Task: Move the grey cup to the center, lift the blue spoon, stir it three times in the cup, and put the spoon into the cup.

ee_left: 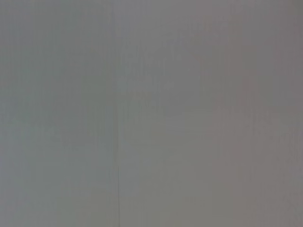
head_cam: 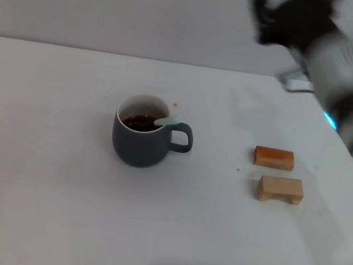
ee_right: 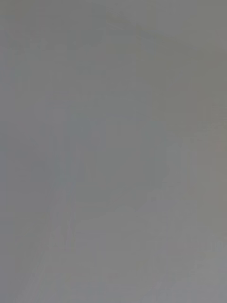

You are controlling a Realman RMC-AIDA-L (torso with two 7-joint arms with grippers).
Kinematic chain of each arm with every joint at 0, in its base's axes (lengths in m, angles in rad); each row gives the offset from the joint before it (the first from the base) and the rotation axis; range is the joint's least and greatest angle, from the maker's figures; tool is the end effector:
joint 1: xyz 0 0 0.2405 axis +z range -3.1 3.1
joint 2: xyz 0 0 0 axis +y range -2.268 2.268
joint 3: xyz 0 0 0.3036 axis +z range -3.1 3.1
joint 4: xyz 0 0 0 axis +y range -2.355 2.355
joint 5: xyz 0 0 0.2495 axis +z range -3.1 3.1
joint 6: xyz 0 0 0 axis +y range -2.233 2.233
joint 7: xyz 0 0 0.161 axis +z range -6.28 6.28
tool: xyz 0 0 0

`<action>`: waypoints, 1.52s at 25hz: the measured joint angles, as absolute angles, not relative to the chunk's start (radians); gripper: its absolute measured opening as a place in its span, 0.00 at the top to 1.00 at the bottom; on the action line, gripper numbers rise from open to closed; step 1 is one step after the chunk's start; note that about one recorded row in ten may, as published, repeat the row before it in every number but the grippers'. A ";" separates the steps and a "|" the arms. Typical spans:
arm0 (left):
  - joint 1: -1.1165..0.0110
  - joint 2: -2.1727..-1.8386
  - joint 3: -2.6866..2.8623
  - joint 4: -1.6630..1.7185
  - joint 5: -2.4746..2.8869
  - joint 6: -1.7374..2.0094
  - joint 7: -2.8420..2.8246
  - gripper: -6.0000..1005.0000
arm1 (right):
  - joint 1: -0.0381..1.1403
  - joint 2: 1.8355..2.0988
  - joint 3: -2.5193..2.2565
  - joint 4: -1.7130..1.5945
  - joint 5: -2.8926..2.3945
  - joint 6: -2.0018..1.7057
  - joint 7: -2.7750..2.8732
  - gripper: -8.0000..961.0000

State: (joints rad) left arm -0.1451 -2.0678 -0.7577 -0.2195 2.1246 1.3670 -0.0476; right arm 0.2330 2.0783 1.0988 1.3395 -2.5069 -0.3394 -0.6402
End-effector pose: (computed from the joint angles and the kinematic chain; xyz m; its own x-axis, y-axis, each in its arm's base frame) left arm -0.4543 0.2637 -0.0368 0.7339 -0.0659 0.6760 0.6790 0.0934 -0.7281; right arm 0.1422 0.4152 -0.0658 0.8431 0.2511 -0.4755 -0.3727 -0.3645 -0.8534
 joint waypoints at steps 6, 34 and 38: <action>-0.145 -2.068 -0.758 -0.219 2.123 1.367 -0.048 1.00 | 0.142 2.084 0.849 0.930 -2.375 -1.145 -0.664 0.67; -0.153 -2.065 -0.781 -0.207 2.122 1.342 -0.045 1.00 | 0.106 2.087 0.792 0.396 -2.005 -1.469 -0.073 0.14; -0.148 -2.065 -0.786 -0.206 2.121 1.342 -0.044 1.00 | 0.113 2.088 0.789 0.389 -2.003 -1.465 -0.072 0.13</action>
State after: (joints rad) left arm -0.1481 -2.0652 -0.7864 -0.2065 2.1213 1.3420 -0.0441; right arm 0.1129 2.0876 0.7888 0.3889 -2.0033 -1.4648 -0.0725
